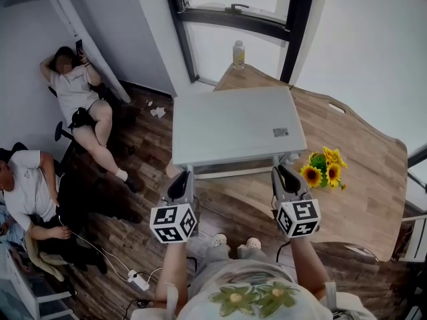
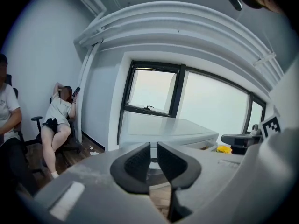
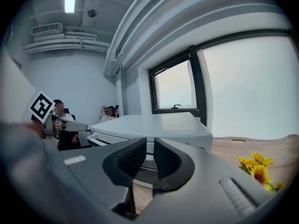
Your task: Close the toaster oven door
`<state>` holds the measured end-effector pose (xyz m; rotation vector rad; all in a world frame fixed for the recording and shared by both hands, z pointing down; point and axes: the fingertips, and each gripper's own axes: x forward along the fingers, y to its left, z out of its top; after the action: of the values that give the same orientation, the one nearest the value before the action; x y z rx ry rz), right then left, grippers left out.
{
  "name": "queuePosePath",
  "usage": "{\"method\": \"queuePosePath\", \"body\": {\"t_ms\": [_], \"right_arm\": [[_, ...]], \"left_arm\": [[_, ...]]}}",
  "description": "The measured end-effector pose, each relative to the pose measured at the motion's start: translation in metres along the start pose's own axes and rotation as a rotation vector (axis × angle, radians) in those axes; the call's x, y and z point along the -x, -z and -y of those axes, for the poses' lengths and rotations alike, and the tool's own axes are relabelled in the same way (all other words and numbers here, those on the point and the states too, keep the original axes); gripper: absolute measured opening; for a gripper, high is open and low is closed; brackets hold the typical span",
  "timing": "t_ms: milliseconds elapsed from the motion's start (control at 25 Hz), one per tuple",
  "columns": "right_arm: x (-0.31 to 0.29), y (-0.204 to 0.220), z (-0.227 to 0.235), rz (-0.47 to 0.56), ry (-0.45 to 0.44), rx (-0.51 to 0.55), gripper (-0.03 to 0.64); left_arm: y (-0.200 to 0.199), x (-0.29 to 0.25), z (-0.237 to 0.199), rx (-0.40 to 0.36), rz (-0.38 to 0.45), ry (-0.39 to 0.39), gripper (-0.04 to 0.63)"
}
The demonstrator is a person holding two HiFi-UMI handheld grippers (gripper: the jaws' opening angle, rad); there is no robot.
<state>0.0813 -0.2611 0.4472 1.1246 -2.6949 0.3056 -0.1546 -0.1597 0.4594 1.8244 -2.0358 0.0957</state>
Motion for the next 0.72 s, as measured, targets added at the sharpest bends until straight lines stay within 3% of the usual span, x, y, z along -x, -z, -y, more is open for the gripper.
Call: {"method": "queuePosePath", "body": {"t_ms": [120,720], "right_arm": [[0.013,0.003,-0.011,0.018,-0.010,0.004,0.000],[0.059,0.023,-0.050,-0.012,-0.078,0.037,-0.002]], "left_arm": [[-0.001,0.013,0.013,-0.014,0.038,0.021,0.003],[0.028,0.058,0.062,-0.046,0.040,0.104,0.003]]}}
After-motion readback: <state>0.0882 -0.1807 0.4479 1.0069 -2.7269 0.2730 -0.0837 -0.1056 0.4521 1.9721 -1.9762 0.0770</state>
